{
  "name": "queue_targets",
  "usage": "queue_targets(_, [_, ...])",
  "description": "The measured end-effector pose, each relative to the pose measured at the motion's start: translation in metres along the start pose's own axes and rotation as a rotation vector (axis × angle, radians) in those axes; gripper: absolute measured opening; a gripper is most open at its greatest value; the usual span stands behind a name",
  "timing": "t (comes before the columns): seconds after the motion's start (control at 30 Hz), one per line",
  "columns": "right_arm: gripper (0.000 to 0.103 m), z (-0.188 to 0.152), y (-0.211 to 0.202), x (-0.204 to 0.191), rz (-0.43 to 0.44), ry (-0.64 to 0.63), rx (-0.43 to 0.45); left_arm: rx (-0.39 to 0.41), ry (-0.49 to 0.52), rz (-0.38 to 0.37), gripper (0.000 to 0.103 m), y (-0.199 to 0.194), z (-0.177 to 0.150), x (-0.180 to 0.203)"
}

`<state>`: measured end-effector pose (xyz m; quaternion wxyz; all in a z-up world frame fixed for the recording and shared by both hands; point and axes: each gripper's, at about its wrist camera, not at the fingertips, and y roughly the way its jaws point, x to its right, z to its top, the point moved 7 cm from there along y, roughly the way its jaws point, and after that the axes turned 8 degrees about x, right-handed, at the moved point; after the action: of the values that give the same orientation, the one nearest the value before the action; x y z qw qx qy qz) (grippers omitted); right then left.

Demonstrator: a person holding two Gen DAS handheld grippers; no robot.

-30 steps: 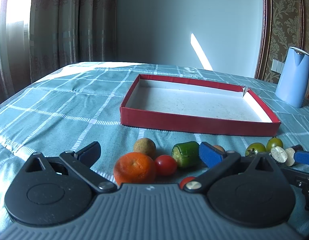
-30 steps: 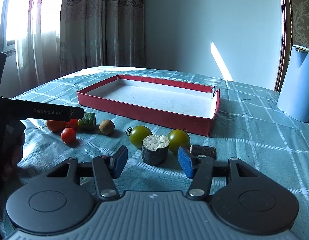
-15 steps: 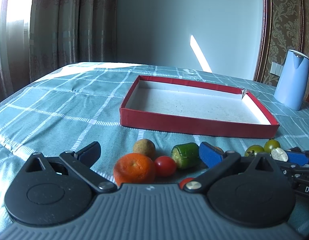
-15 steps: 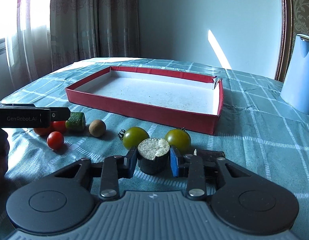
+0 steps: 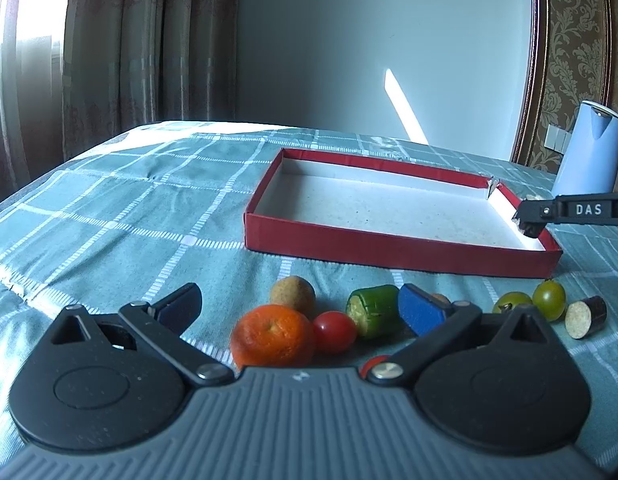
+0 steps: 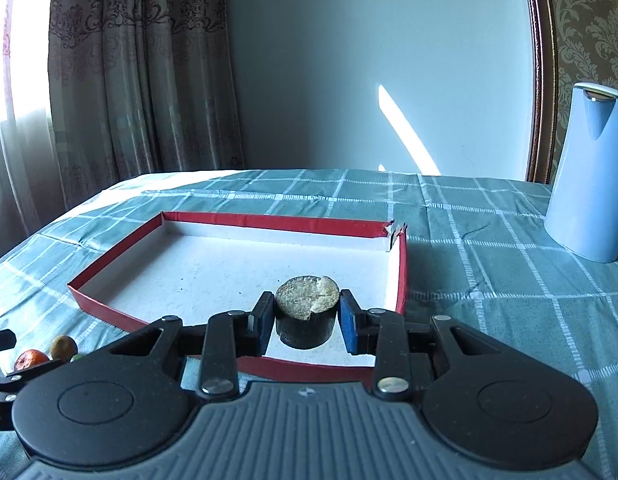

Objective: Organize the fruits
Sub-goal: 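Carry the dark piece into the red tray and open the right gripper, then grasp a red cherry tomato with the left gripper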

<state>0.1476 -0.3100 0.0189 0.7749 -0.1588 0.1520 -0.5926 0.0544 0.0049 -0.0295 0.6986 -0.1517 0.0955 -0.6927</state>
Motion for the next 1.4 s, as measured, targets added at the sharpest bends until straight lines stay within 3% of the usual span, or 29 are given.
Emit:
queue_targets(0.27, [0.035,-0.022,0.03,0.013,-0.066,0.016,-0.052,-0.018,-0.007,-0.005,0.103,0.002,-0.002,-0.001])
queue_targets(0.4, [0.07,-0.018,0.022,0.008,-0.078,-0.022,-0.004,0.007,-0.013,-0.005,0.103,-0.002,0.0,-0.002])
queue_targets(0.53, [0.07,-0.002,0.004,0.011,-0.104,-0.056,0.111,0.09,-0.01,-0.02,0.103,-0.022,0.006,-0.001])
queue_targets(0.63, [0.07,0.009,-0.006,0.022,-0.128,-0.025,0.17,0.193,0.062,-0.053,0.103,-0.053,0.007,0.009])
queue_targets(0.77, [0.07,0.014,-0.009,0.033,-0.127,0.039,0.183,0.239,0.175,-0.117,0.103,-0.078,-0.002,0.033])
queue_targets(0.83, [0.07,0.014,-0.009,0.036,-0.126,0.054,0.186,0.22,0.214,-0.147,0.102,-0.08,-0.006,0.044])
queue_targets(0.97, [0.07,0.013,-0.009,0.037,-0.126,0.055,0.19,0.108,0.219,-0.189,0.071,-0.068,-0.013,0.059])
queue_targets(1.1, [0.07,0.012,-0.011,0.034,-0.123,0.047,0.196,0.043,0.195,-0.184,0.053,-0.057,-0.02,0.061])
queue_targets(1.13, [0.07,0.012,-0.012,0.034,-0.121,0.046,0.199,0.023,0.19,-0.187,0.038,-0.054,-0.022,0.061])
queue_targets(1.17, [0.07,0.012,-0.012,0.034,-0.119,0.046,0.199,-0.004,0.184,-0.188,0.03,-0.049,-0.024,0.061])
queue_targets(1.4, [0.07,0.013,-0.013,0.034,-0.103,0.059,0.203,-0.014,0.155,-0.132,0.031,-0.042,-0.022,0.052])
